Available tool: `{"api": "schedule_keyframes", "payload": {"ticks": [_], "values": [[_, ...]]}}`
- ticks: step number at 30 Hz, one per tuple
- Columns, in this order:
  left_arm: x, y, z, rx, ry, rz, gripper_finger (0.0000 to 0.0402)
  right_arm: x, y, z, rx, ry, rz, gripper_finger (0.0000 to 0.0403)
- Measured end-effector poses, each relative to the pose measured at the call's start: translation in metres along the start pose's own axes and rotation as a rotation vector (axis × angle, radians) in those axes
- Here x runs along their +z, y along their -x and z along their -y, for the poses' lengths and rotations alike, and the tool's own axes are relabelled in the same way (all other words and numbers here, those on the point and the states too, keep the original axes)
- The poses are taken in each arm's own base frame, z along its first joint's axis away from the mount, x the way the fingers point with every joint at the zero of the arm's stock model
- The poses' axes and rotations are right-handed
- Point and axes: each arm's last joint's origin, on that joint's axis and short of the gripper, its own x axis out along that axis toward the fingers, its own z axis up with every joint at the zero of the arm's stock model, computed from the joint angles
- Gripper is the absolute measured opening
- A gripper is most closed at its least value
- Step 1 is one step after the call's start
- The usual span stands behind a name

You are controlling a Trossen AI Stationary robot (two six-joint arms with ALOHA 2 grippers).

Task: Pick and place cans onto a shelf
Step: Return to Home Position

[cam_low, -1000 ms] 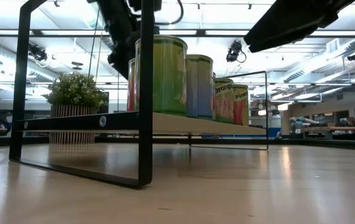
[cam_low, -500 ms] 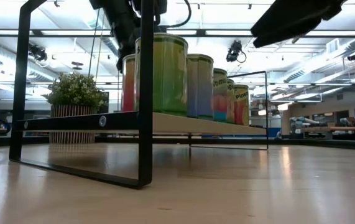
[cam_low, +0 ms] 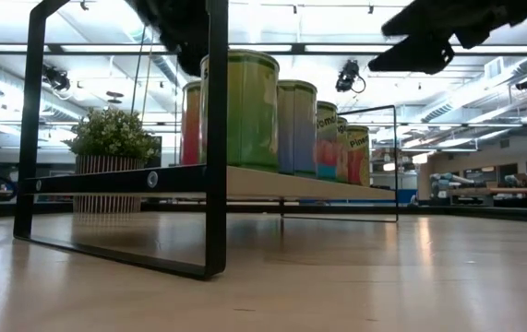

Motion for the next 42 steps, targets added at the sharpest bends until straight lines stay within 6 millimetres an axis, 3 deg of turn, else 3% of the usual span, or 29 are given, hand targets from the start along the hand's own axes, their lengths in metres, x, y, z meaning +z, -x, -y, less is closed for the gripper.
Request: {"api": "schedule_keyframes", "payload": {"ticks": [8,17,30,42], "values": [[-0.037,0.035,-0.016,-0.038,0.023,0.178,0.0392,-0.005,0.028,0.051,0.059,-0.054,0.162,0.0373],[-0.057,0.076,-0.02,-0.083,-0.002,0.38,0.0392,0.005,0.059,0.089,0.064,-0.058,0.314,0.0373],[-0.099,0.111,-0.02,-0.099,-0.003,0.535,0.0392,0.006,0.078,0.119,0.07,-0.05,0.36,0.0373],[-0.139,0.121,-0.024,-0.034,0.038,0.643,0.0392,0.002,0.095,0.138,0.075,-0.035,0.401,0.0373]]}}
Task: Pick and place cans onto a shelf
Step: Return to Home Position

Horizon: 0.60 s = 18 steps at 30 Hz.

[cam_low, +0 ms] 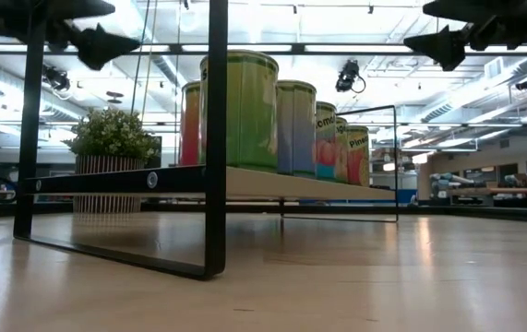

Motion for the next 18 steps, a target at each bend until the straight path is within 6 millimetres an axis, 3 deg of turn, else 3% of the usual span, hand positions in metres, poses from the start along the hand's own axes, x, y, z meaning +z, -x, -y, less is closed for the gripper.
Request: {"api": "schedule_keyframes", "payload": {"ticks": [5,18], "values": [[-0.014,0.007,-0.002,0.037,0.003,0.04,0.0392,-0.012,0.001,0.006,-0.046,-0.01,0.011,0.0373],[-0.031,0.024,-0.004,0.076,-0.01,0.148,0.0392,-0.07,0.005,0.016,-0.167,-0.069,0.178,0.0373]]}}
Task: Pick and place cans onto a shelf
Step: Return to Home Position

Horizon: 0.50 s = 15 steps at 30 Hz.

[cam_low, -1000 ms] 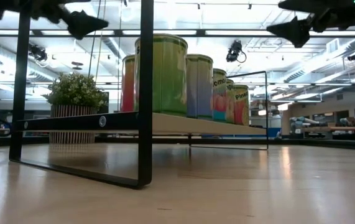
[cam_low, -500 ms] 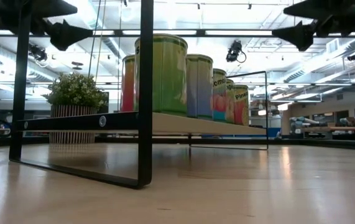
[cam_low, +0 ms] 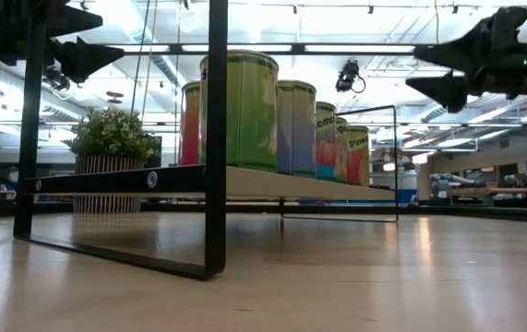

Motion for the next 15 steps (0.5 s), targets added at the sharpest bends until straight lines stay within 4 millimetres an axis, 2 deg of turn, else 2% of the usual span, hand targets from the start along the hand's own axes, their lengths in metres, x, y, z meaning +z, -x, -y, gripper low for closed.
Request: {"api": "schedule_keyframes", "payload": {"ticks": [5,11,15], "values": [[-0.006,-0.002,0.0,0.001,0.004,-0.018,0.0392,0.004,0.002,0.002,-0.039,0.007,0.024,0.0373],[-0.013,-0.004,0.0,-0.001,0.017,-0.02,0.0392,0.007,0.003,0.006,-0.171,-0.026,0.074,0.0373],[-0.013,-0.004,0.002,-0.054,0.017,-0.022,0.0392,0.007,0.003,0.007,-0.179,-0.025,0.074,0.0373]]}}
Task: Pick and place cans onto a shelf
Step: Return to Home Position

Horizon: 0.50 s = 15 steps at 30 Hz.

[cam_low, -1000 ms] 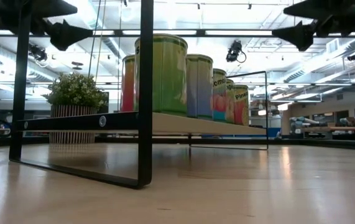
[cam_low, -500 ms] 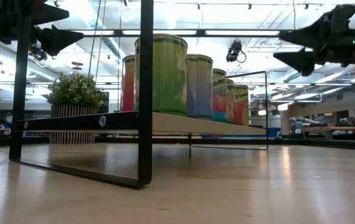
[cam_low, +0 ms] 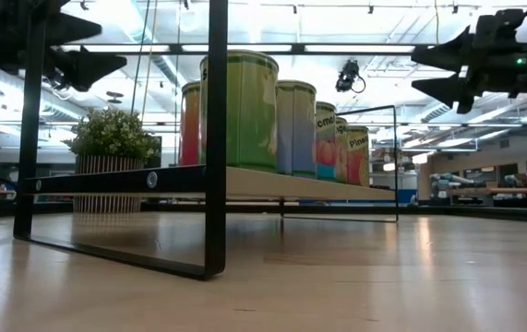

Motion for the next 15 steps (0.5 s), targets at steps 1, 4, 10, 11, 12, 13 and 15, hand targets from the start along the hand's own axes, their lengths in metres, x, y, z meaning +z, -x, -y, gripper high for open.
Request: {"api": "schedule_keyframes", "payload": {"ticks": [1,4,10,11,12,13,15], "values": [[-0.0001,0.0,0.0009,-0.031,0.0,-0.002,0.0392,0.0,0.0,0.0,0.001,0.0,0.0,0.0373],[-0.0002,0.0002,0.0033,-0.116,-0.02,-0.004,0.0392,0.0,0.0,0.0,0.001,0.0,0.0,0.0373],[-0.0011,0.0,0.0032,-0.111,0.039,-0.017,0.0392,0.0,0.0,-0.0001,0.001,0.0,0.0,0.0373],[-0.001,0.0,0.0032,-0.11,0.053,-0.016,0.0392,0.0,0.0,-0.0001,0.001,0.001,0.0,0.0373],[-0.0009,0.0,0.0032,-0.111,0.064,-0.016,0.0392,0.0,0.0,-0.0001,0.001,0.001,0.0,0.0373],[-0.0009,0.0,0.0032,-0.11,0.065,-0.016,0.0392,0.0,0.0,-0.0001,0.001,0.001,-0.001,0.0373],[-0.0009,0.0,0.0032,-0.111,0.065,-0.016,0.0392,0.0,0.0,-0.0001,0.001,0.001,-0.001,0.0373]]}}
